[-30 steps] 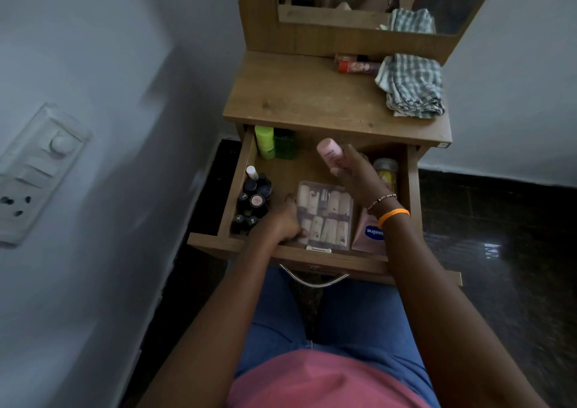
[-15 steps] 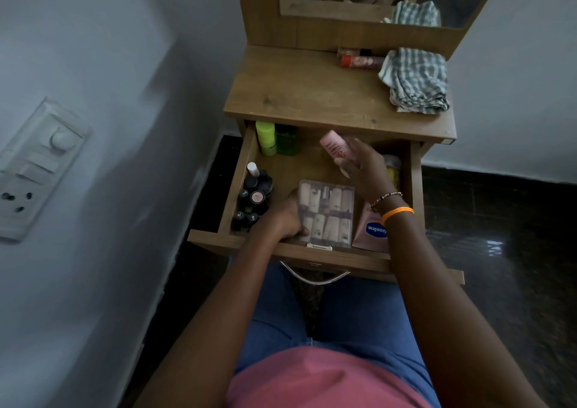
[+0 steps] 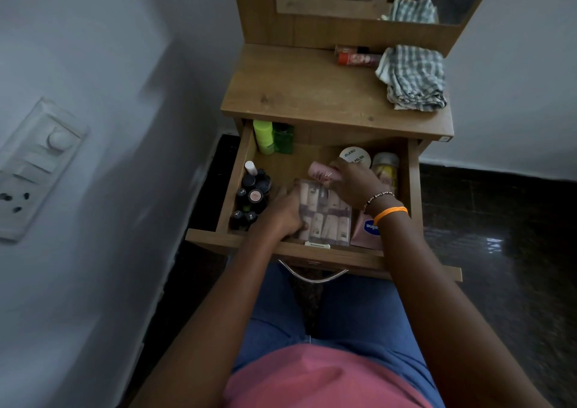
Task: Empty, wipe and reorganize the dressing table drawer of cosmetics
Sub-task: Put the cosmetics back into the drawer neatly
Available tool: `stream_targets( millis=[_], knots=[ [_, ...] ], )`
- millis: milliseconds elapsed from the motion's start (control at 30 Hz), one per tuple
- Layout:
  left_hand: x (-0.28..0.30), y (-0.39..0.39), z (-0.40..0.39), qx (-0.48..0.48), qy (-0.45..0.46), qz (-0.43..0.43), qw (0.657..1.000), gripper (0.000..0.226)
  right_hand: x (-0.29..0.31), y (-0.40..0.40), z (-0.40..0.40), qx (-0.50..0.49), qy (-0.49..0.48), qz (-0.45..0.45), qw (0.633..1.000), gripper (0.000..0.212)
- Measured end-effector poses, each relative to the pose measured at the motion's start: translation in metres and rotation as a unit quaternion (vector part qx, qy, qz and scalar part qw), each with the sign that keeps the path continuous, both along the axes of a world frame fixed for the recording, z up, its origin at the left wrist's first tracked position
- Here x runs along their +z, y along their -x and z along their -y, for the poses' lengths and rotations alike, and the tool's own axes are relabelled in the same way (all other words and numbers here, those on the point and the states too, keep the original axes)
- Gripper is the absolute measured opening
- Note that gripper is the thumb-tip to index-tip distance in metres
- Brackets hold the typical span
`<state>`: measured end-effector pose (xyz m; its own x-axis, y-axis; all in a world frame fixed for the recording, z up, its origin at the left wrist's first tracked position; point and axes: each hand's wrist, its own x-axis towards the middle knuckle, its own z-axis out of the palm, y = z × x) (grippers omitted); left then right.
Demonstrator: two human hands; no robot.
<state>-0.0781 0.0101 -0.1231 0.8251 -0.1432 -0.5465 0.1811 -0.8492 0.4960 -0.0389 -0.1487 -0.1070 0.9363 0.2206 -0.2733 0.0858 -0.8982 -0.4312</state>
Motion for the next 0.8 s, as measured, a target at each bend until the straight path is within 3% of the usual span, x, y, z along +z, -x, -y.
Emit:
stream_targets(
  millis=[133, 233, 433, 633, 800],
  knots=[
    [-0.004, -0.002, 0.001, -0.022, -0.013, 0.014, 1.0, 0.092, 0.003, -0.001, 0.0, -0.022, -0.03, -0.007, 0.999, 0.04],
    [-0.003, -0.003, 0.001, -0.043, -0.032, 0.011, 0.998, 0.088, 0.003, -0.004, -0.006, -0.034, -0.081, 0.076, 0.993, 0.04],
    [-0.003, -0.002, 0.003, -0.045, -0.037, 0.008, 0.998, 0.084, -0.016, -0.007, -0.021, 0.058, 0.006, 0.083, 0.995, 0.046],
    [0.005, 0.0, 0.01, -0.022, -0.028, 0.032, 0.999, 0.092, -0.014, -0.008, -0.005, 0.057, 0.059, 0.096, 0.992, 0.043],
    [0.01, -0.011, 0.023, -0.003, -0.033, 0.104, 0.994, 0.087, -0.007, -0.007, 0.02, -0.072, 0.012, 0.146, 0.987, 0.046]
  ],
)
